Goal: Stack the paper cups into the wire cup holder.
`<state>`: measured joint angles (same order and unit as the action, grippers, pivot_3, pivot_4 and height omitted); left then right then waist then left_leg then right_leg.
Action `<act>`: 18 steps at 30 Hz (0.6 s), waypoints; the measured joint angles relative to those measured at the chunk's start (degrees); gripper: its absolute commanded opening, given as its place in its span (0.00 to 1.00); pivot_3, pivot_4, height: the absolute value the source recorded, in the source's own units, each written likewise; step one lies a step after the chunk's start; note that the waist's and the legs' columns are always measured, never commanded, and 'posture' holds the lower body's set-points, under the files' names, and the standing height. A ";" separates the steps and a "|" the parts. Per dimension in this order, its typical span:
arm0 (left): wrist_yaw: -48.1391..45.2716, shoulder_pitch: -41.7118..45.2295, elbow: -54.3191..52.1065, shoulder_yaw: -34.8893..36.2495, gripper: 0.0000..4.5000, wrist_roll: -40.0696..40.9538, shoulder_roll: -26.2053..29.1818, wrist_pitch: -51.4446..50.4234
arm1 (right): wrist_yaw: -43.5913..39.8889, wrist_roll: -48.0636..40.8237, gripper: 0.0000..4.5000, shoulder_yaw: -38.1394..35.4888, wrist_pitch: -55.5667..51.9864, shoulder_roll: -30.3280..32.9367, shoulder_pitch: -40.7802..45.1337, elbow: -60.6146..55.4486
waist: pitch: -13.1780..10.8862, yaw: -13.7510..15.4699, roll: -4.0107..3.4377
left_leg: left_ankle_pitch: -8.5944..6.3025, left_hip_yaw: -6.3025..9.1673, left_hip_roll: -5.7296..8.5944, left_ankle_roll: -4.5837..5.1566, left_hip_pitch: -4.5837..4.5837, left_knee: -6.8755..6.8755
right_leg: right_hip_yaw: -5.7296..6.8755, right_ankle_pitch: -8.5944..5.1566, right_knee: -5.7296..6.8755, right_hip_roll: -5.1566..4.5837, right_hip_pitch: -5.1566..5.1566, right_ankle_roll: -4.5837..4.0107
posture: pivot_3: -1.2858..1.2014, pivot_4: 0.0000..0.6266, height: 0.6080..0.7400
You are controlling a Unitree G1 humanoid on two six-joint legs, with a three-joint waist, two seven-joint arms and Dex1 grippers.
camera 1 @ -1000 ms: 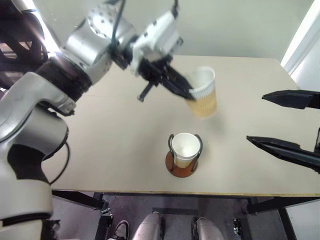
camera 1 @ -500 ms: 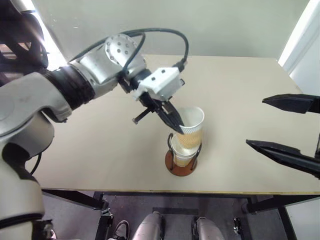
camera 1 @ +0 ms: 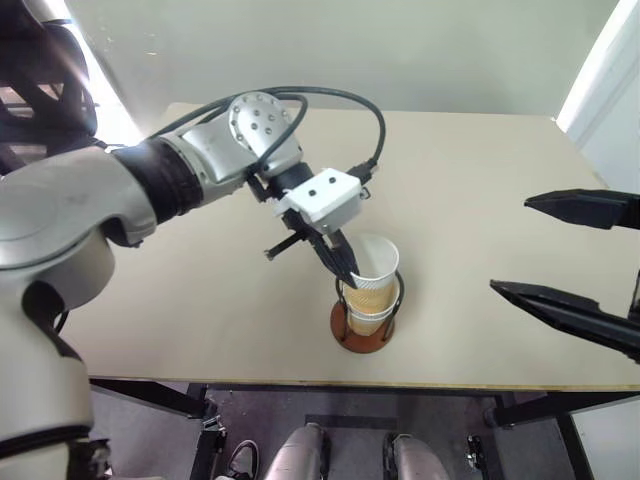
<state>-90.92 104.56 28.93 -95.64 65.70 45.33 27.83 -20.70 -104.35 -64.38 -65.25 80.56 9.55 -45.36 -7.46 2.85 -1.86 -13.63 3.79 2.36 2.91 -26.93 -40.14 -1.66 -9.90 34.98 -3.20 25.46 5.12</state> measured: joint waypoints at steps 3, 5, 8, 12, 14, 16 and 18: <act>0.00 0.00 0.77 0.04 0.09 -0.06 -0.70 -0.05 | 0.20 -0.09 0.89 0.00 0.09 0.07 0.00 0.00 | 0.00 -0.03 -0.01 | -0.01 -0.02 -0.02 0.00 0.01 0.00 | -0.03 0.00 -0.01 -0.01 0.00 0.00 | 0.52 0.24 1.00; 0.00 0.00 0.78 0.04 0.21 -0.04 -0.75 -0.30 | 0.40 -0.10 0.89 0.00 0.17 0.11 0.00 0.00 | 0.00 -0.05 -0.01 | -0.02 -0.02 -0.01 -0.01 0.02 0.01 | -0.01 0.00 0.00 0.01 0.01 -0.01 | 0.52 0.24 1.00; 0.00 0.00 0.76 0.03 0.44 -0.04 -0.76 -0.39 | 0.48 -0.12 0.89 0.01 0.42 0.15 -0.01 0.00 | 0.00 -0.03 -0.01 | -0.02 -0.01 -0.02 -0.01 0.01 0.01 | -0.01 0.01 0.00 0.01 0.01 -0.01 | 0.52 0.24 1.00; 0.00 0.00 0.76 0.06 0.75 -0.04 -0.79 -0.46 | 0.53 -0.12 0.89 0.02 0.78 0.21 -0.06 0.00 | 0.00 -0.03 -0.01 | -0.02 -0.02 0.01 -0.01 0.01 0.01 | 0.01 0.01 0.00 0.03 0.00 -0.01 | 0.52 0.24 1.00; 0.00 -0.05 0.76 0.43 0.89 0.03 -0.90 -0.85 | 0.52 -0.09 0.89 0.05 1.01 0.22 -0.09 0.00 | 0.00 0.01 -0.01 | -0.02 -0.01 -0.01 -0.01 0.00 0.00 | 0.00 0.01 -0.01 0.00 0.00 -0.01 | 0.52 0.24 1.00; -0.02 -0.42 0.78 2.21 0.99 0.31 -0.97 -1.97 | 0.48 -0.01 0.89 0.18 1.10 0.22 -0.13 0.00 | 0.00 0.00 0.00 | -0.02 -0.02 -0.01 -0.01 0.01 0.01 | 0.01 0.02 -0.01 0.01 0.01 -0.02 | 0.52 0.24 1.00; -0.04 -1.93 1.45 6.81 0.99 1.00 -1.39 -3.88 | 0.14 0.42 0.89 0.35 1.15 0.21 -0.14 0.01 | 0.00 0.01 -0.02 | -0.02 -0.04 0.01 -0.01 0.02 0.01 | 0.01 0.02 0.01 0.02 -0.01 -0.02 | 0.52 0.24 1.00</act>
<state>-90.95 102.63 30.37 -88.83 66.70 43.94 23.95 -20.56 -103.93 -64.03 -64.10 80.77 9.41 -45.35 -7.46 2.86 -1.88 -13.65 3.75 2.36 2.91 -26.91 -40.13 -1.66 -9.89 34.99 -3.18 25.46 5.10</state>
